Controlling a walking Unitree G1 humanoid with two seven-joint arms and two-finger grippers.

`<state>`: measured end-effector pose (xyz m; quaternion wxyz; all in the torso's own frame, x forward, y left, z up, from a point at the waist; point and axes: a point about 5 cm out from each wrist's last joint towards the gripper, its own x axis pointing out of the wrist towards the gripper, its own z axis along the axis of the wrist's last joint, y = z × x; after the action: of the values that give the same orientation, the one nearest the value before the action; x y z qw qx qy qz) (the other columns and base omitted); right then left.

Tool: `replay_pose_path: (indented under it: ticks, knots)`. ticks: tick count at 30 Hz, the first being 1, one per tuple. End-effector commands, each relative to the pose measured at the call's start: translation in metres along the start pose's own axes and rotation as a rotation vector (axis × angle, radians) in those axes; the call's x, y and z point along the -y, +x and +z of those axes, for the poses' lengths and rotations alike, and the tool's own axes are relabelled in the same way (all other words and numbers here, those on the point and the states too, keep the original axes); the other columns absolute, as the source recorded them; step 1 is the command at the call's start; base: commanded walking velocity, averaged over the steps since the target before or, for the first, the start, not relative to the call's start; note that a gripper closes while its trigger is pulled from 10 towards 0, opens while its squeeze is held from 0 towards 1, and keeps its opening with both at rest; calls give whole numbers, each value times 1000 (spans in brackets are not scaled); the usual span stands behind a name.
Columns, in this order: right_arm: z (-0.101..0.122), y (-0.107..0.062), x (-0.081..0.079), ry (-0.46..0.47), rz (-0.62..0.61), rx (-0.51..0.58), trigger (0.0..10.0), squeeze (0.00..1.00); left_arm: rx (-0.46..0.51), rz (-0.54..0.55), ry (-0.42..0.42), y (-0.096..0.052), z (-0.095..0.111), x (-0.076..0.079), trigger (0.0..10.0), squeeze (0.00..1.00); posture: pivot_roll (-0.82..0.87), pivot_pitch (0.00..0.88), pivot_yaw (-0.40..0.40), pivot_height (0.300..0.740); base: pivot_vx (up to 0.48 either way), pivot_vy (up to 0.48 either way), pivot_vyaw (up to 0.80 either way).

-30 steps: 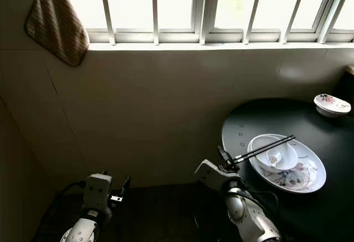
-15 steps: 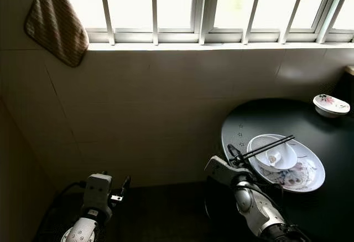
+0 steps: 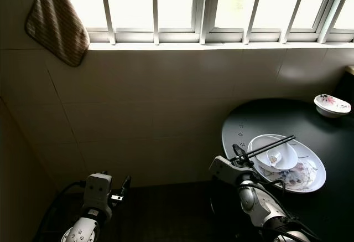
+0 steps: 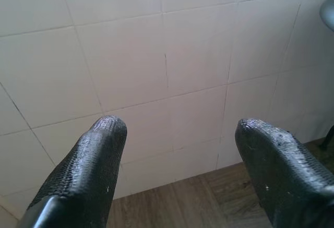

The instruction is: Kitchen organization

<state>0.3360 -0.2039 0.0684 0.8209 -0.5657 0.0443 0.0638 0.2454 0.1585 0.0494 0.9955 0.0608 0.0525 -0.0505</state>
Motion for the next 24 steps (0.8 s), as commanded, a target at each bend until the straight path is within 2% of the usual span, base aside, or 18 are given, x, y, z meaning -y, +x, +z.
replay_pose_path:
  ticks: [1, 16, 17, 18, 19, 20, 24]
  knots:
    - [-3, 2, 8, -42, -16, 18, 10000, 0, -19, -1, -10, 1, -3, 0, 10000, 0, 96, 0, -42, 740, 0, 0, 0]
    - [-20, 6, 17, -74, 3, -66, 10000, 0, -28, 3, -15, 1, -5, -1, 10000, 0, 116, 0, -52, 740, 0, 0, 0]
    - [-20, 6, 18, -73, 4, -67, 4000, 0, -29, 3, -16, 1, -5, -1, 10000, 0, 123, 0, -52, 740, 0, 0, 0]
    - [-20, 6, 18, -77, 3, -60, 1882, 0, -30, 3, -16, 1, -6, -1, 10000, 0, 124, 0, -51, 740, 0, 0, 0]
    - [-20, 6, 18, -77, 3, -60, 1882, 0, -30, 3, -16, 1, -6, -1, 10000, 0, 124, 0, -51, 740, 0, 0, 0]
    - [-19, 6, 18, -82, -3, -51, 0, 0, -31, 3, -17, 1, -6, -2, 10000, 0, 123, 0, -49, 740, 0, 0, 0]
    - [-19, 6, 21, -100, -19, -32, 0, 0, -33, 3, -17, 1, -6, -2, 10000, 0, 124, 0, -48, 740, 0, 0, 0]
